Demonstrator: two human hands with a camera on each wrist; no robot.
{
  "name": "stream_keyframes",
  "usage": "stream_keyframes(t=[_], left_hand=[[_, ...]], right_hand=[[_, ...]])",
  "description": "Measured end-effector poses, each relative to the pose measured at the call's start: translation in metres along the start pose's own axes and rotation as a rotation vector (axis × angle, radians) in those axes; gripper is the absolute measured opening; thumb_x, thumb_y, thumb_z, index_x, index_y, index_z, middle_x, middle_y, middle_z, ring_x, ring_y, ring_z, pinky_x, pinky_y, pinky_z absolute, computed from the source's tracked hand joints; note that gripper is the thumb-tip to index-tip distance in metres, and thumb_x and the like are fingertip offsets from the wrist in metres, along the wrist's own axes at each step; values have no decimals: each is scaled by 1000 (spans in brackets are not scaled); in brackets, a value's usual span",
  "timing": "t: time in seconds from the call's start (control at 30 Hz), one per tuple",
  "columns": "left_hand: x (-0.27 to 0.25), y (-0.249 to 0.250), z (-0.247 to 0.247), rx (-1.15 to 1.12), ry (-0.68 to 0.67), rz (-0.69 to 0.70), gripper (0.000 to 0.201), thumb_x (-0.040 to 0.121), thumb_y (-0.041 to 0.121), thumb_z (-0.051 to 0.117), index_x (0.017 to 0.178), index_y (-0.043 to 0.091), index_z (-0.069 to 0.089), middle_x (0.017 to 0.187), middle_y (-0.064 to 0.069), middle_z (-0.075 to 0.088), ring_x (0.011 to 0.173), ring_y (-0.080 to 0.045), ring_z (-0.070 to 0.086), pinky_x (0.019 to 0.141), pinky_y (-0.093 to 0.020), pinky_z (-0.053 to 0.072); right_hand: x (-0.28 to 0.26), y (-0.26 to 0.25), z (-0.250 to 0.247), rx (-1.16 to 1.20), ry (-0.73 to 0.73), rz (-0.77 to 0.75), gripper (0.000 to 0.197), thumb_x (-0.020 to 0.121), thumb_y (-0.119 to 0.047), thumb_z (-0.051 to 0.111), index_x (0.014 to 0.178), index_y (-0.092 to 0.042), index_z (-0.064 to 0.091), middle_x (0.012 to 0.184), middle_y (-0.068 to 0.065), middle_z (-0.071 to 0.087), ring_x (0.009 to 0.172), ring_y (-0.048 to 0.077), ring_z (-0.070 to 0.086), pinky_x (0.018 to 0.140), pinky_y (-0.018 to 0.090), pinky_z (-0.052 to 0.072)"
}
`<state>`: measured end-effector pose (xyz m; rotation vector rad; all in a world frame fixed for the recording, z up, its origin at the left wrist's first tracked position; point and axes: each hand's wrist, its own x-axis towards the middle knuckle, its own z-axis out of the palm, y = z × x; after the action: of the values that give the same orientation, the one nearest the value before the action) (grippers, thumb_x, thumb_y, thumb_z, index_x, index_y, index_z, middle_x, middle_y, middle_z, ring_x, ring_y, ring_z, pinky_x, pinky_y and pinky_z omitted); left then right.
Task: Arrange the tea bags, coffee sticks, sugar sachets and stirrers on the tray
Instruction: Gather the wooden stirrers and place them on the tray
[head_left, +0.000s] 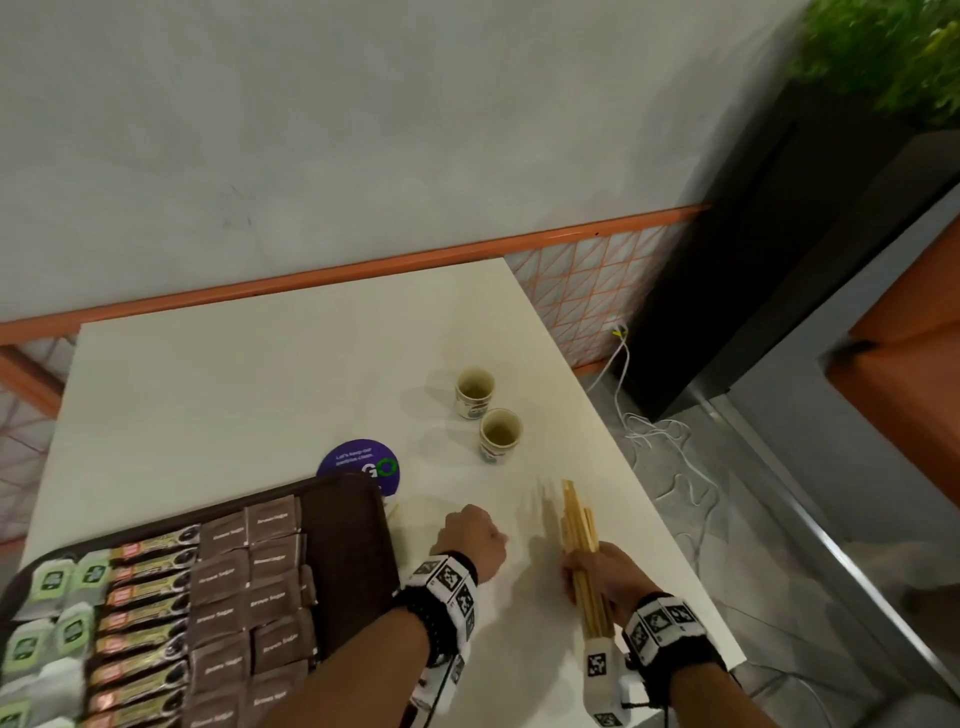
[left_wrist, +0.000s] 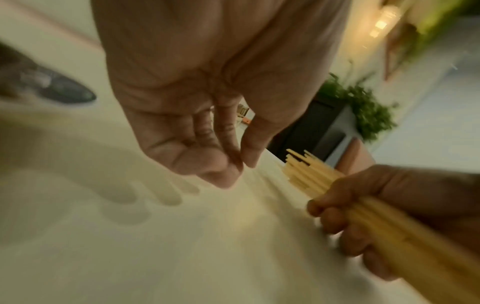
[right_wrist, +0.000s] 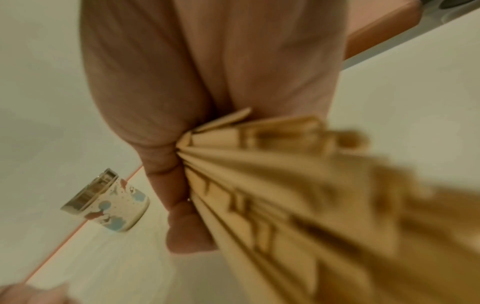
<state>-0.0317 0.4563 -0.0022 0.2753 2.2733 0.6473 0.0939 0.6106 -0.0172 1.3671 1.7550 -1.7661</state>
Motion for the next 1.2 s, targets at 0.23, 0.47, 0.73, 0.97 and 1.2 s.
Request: stream_keyframes(t=[0.23,0.47,0.73,0.97,1.2], left_hand=[[2,-25,-37,700,164,-81,65,94,54,41,140,7,43,144,-12,46,139,-34,31,110,-55,25],[-2,-37,-13,749,103,-196,97,93,66,18,149,-13,6,159,-28,14,148,-44,-13,116,-62,-12],[-45,-11,60,649,-162,211,83,98,58,19,153,4,-11,161,-14,-20,148,-36,-19,120,-51,-11],[-41,-28,73,619,-149,546,69,98,17,41,156,17,5,165,-4,-2,152,-29,-3,121,-46,1],[-22,-17,45,770,71,471,25,97,14,47,122,11,49,130,-9,46,120,-30,43,94,-42,37]], right_hand=[[0,1,4,-207,-33,-92,19,88,-5,54,69,-5,52,50,8,52,41,18,48,47,27,44],[-5,1,5,-211,-37,-100,17,89,-3,54,71,-4,52,51,8,52,41,18,48,47,27,43],[-11,13,-3,-227,88,-116,17,88,-1,52,70,-5,53,47,4,52,40,17,47,46,27,42],[-7,28,-17,-390,164,-74,16,84,-17,60,89,-2,62,69,8,60,50,19,54,46,26,45],[-14,21,-12,-331,210,-53,9,87,-12,56,83,-5,59,61,5,58,44,15,52,38,18,40]])
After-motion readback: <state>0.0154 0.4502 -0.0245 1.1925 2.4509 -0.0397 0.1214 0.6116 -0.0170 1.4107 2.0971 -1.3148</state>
